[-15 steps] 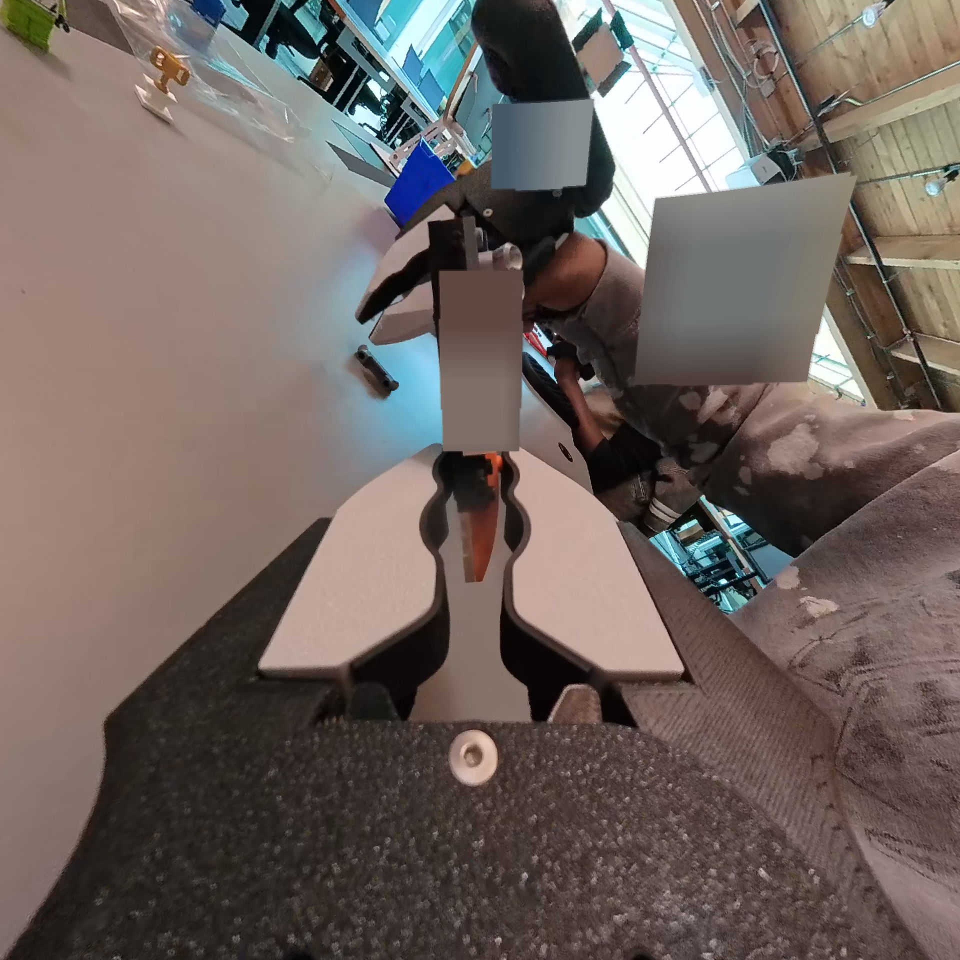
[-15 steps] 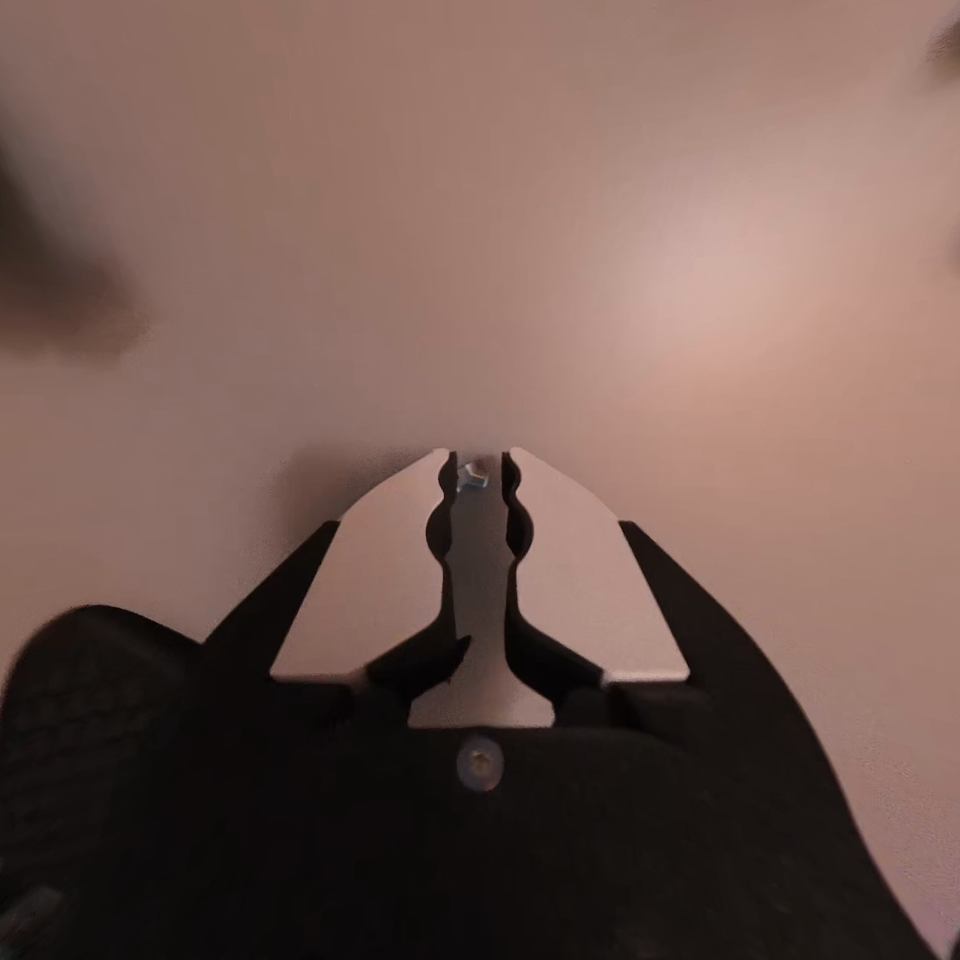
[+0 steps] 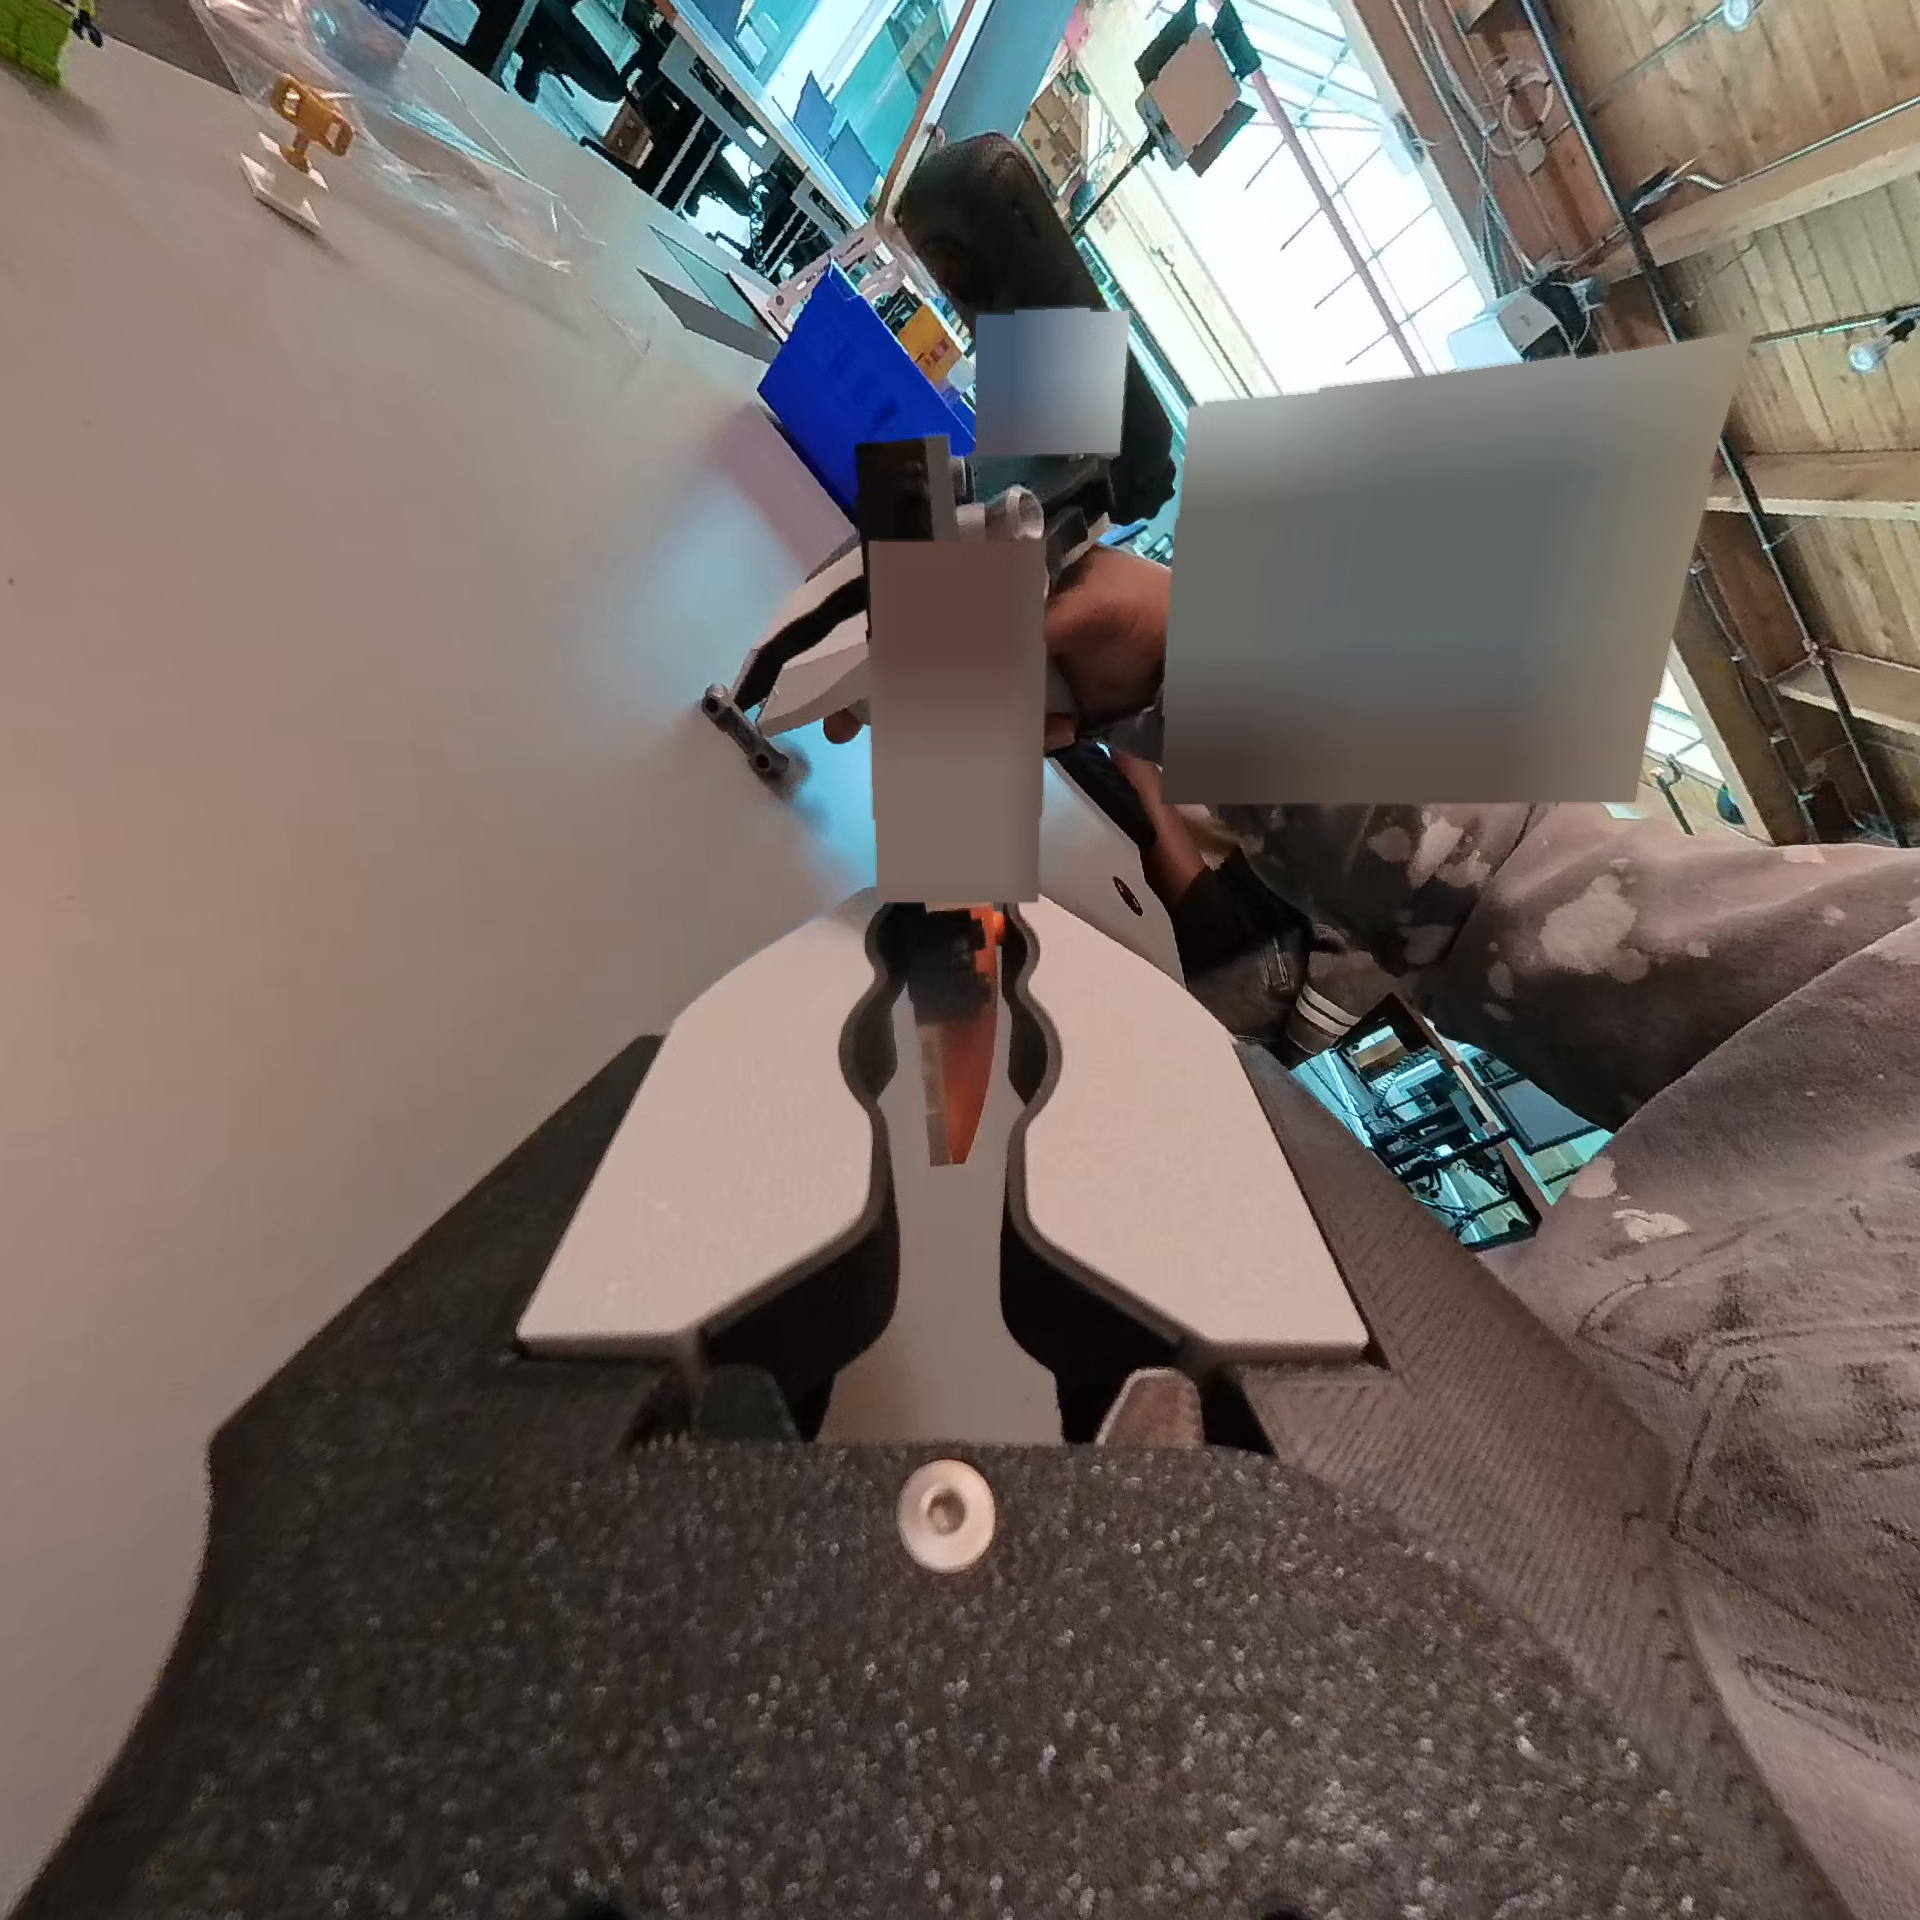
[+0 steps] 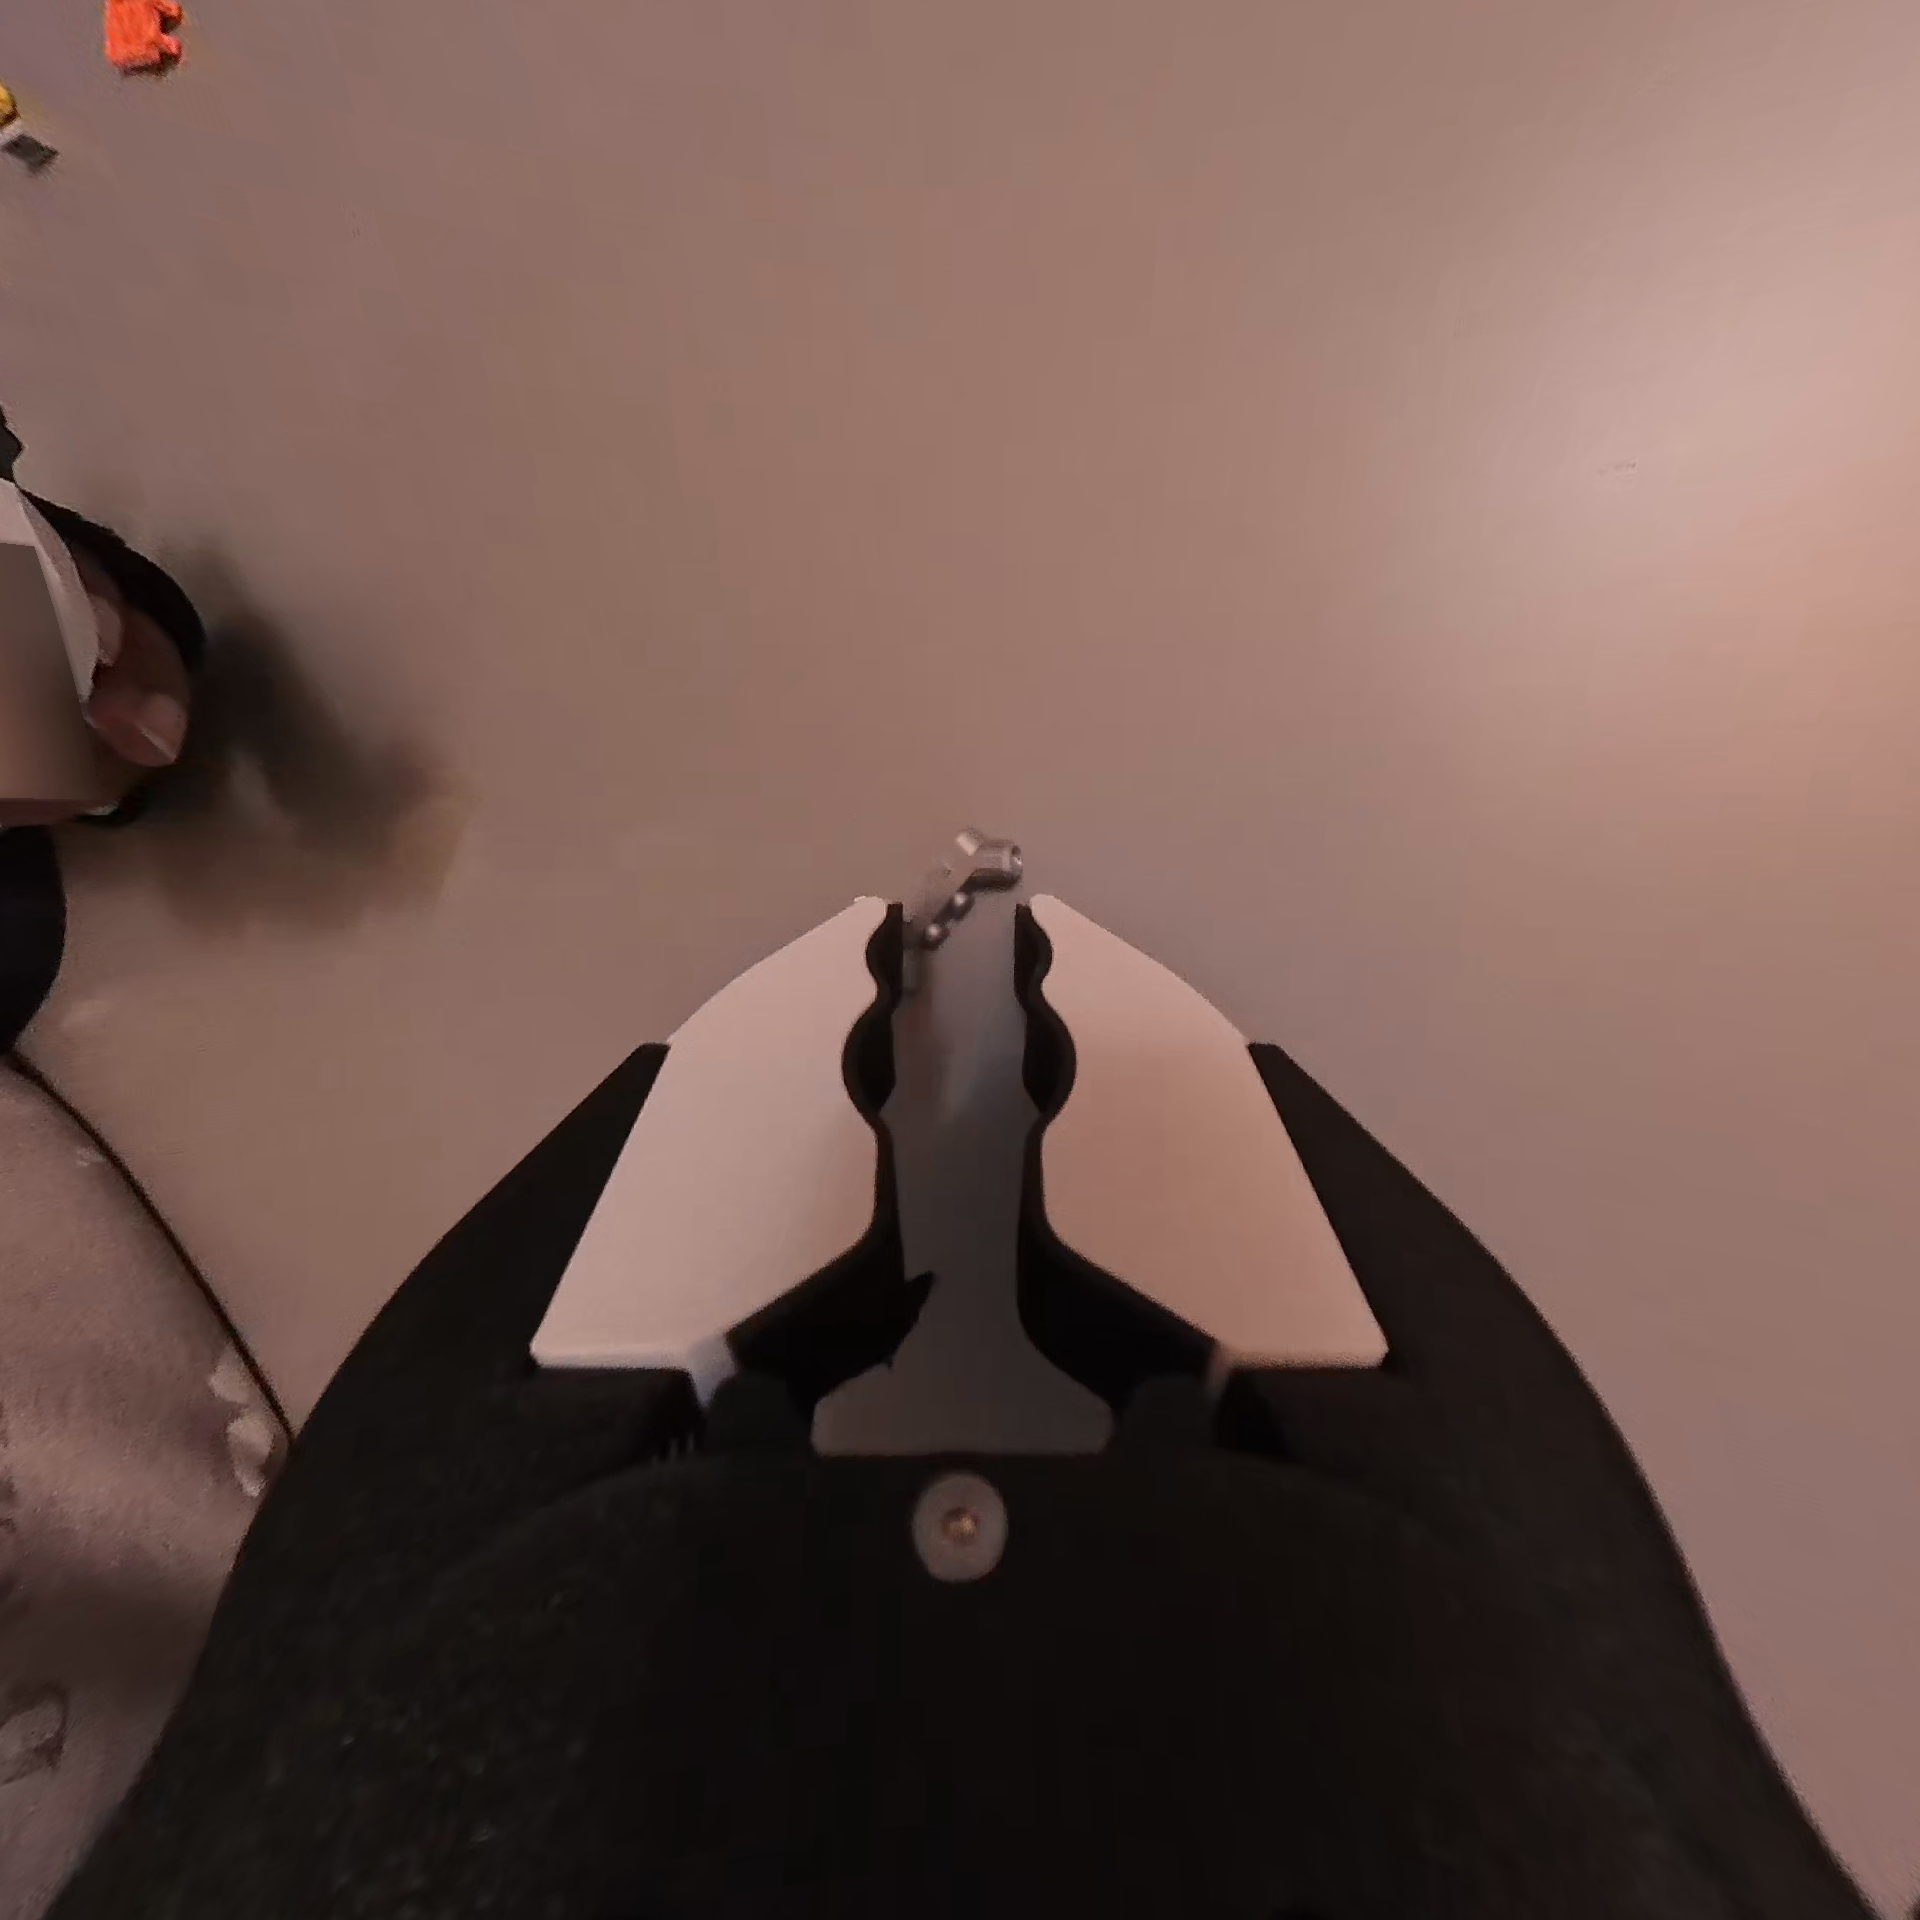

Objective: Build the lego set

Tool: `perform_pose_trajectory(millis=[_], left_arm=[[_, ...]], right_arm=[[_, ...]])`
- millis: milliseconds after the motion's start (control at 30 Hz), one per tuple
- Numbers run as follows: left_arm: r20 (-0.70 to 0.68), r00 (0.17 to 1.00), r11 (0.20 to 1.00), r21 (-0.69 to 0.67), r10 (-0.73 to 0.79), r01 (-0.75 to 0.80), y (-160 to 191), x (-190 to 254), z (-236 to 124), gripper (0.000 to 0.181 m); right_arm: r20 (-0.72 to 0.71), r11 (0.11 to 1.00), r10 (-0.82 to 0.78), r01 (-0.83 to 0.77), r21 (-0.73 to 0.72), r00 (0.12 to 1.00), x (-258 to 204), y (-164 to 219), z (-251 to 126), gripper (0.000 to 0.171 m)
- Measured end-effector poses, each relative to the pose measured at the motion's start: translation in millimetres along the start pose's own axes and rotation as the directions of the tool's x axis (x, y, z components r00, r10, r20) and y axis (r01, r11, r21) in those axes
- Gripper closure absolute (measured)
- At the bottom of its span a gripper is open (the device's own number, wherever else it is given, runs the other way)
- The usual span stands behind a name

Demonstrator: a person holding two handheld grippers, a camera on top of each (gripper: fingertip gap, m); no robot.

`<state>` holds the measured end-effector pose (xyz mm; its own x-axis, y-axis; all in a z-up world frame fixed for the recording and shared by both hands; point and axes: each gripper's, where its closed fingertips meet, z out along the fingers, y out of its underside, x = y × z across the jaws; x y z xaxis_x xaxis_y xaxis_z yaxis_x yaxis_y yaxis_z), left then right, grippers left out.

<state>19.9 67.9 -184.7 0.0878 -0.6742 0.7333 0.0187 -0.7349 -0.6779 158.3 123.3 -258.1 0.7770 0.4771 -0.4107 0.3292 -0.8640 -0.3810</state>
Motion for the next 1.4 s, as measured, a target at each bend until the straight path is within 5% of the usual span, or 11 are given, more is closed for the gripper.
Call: perform_pose_trajectory(millis=[400,500,667,800,967,1200,1400], left_arm=[[-0.008,1.000,1.000,0.003,0.007,-0.007,-1.8,2.7,-1.2,0.164],[-0.006,1.000,1.000,0.006,0.010,-0.010,-2.8,2.3,-1.9,0.164],[-0.001,1.000,1.000,0.004,0.013,-0.013,-2.4,1.0,-1.7,0.164],[0.005,1.000,1.000,0.001,0.014,-0.014,-1.6,-0.3,-1.5,0.164],[0.008,1.000,1.000,-0.004,0.013,-0.013,-0.1,-1.6,-0.8,0.164],[0.009,1.000,1.000,-0.007,0.012,-0.012,0.7,-2.0,-0.4,0.164],[0.008,1.000,1.000,-0.011,0.014,-0.014,1.6,-1.8,0.3,0.164]], right_arm=[[-0.263,0.946,-0.308,0.265,-0.187,0.914,1.7,-0.4,6.8,0.166],[-0.391,0.893,-0.450,0.388,-0.229,0.803,11.7,-10.4,3.0,0.167],[-0.589,0.727,-0.669,0.564,-0.391,0.454,32.1,-25.8,-7.4,0.166],[-0.612,0.682,-0.702,0.592,-0.429,0.365,32.8,-22.7,-4.7,0.166],[-0.582,0.687,-0.699,0.617,-0.384,0.416,19.6,-15.6,-1.6,0.164],[-0.417,0.760,-0.632,0.628,-0.168,0.653,-16.1,-6.8,-0.5,0.152],[-0.322,0.844,-0.520,0.534,-0.051,0.791,-0.6,-11.1,-20.4,0.153]])
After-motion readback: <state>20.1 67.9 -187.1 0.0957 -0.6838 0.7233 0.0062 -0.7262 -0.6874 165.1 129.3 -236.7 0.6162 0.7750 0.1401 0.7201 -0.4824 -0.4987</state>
